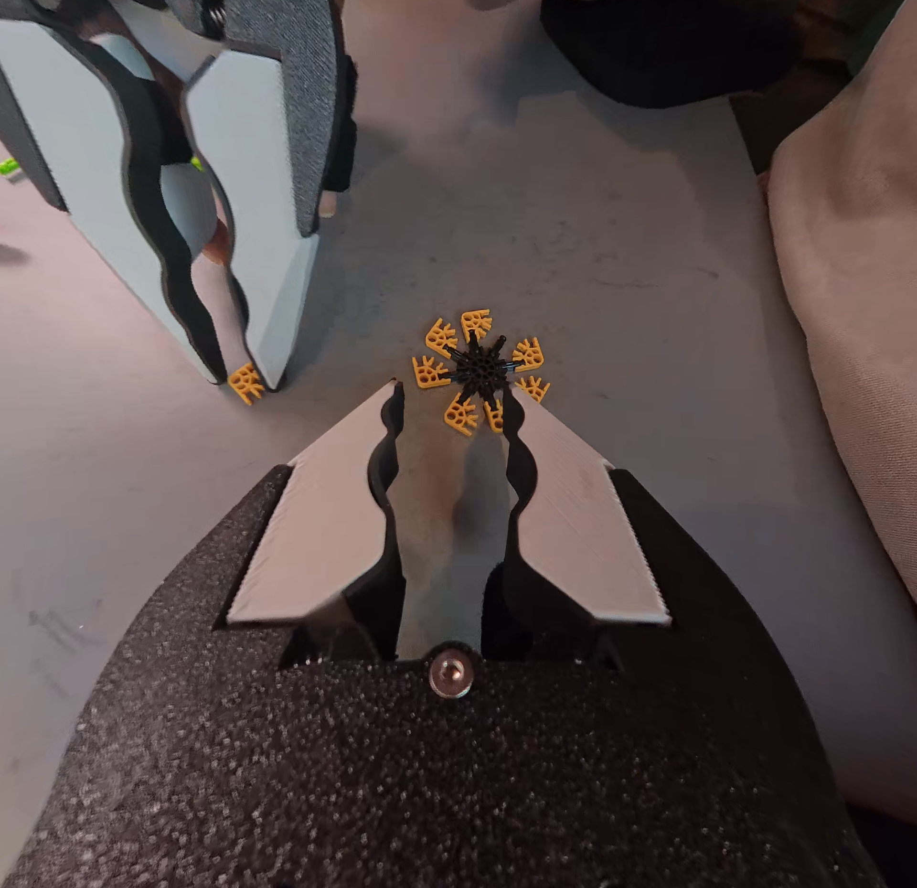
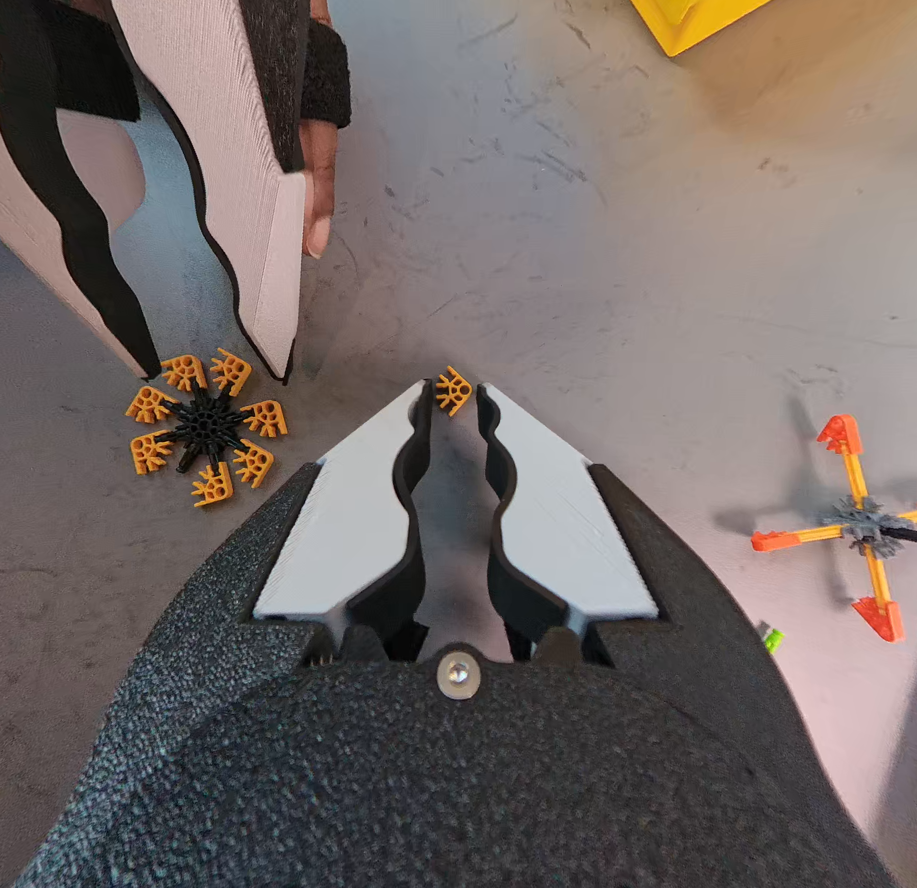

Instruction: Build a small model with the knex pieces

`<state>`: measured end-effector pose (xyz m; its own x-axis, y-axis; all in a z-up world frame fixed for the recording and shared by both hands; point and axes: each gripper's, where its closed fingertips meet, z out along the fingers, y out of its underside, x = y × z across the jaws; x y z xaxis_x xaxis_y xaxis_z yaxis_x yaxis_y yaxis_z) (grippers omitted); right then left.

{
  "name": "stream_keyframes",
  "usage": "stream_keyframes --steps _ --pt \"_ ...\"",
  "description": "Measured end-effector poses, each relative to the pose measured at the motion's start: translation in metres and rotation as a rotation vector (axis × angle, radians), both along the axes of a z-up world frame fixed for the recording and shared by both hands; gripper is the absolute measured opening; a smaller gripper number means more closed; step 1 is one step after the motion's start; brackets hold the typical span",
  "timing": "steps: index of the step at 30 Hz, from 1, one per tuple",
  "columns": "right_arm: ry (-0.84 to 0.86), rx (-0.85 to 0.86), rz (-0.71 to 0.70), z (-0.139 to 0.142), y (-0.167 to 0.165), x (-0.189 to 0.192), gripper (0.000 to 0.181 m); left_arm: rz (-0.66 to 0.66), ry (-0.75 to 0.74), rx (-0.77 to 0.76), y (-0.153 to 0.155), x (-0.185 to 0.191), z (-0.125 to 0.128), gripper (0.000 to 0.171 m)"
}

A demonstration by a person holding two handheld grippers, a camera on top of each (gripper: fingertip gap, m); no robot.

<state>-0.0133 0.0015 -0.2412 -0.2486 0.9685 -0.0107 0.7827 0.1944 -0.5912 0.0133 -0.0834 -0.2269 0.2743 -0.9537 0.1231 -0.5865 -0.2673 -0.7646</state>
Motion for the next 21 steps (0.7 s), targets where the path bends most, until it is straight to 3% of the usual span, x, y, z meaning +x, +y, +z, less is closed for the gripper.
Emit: stream_keyframes --steps 6,10,13,17,21 --pt "0.042 -0.034 -0.018 0.012 -0.014 0.014 0.012 -0.012 0.065 -0.023 -0.004 -0.001 -0.012 0.038" --pt "0.069 -0.097 -0.018 0.031 -0.060 0.046 0.012 -0.021 0.078 -0.040 -0.008 -0.003 -0.012 0.037" --pt "0.011 -0.071 -0.025 0.018 -0.090 0.067 0.012 -0.043 0.083 -0.064 -0.014 -0.004 -0.012 0.037" --pt "-0.002 -0.078 -0.096 0.003 -0.097 0.071 0.012 -0.081 0.079 -0.099 -0.024 0.000 -0.011 0.034" --pt "-0.019 -0.022 -0.108 0.000 -0.083 0.070 0.012 -0.140 0.050 -0.147 -0.038 0.009 -0.009 0.030"
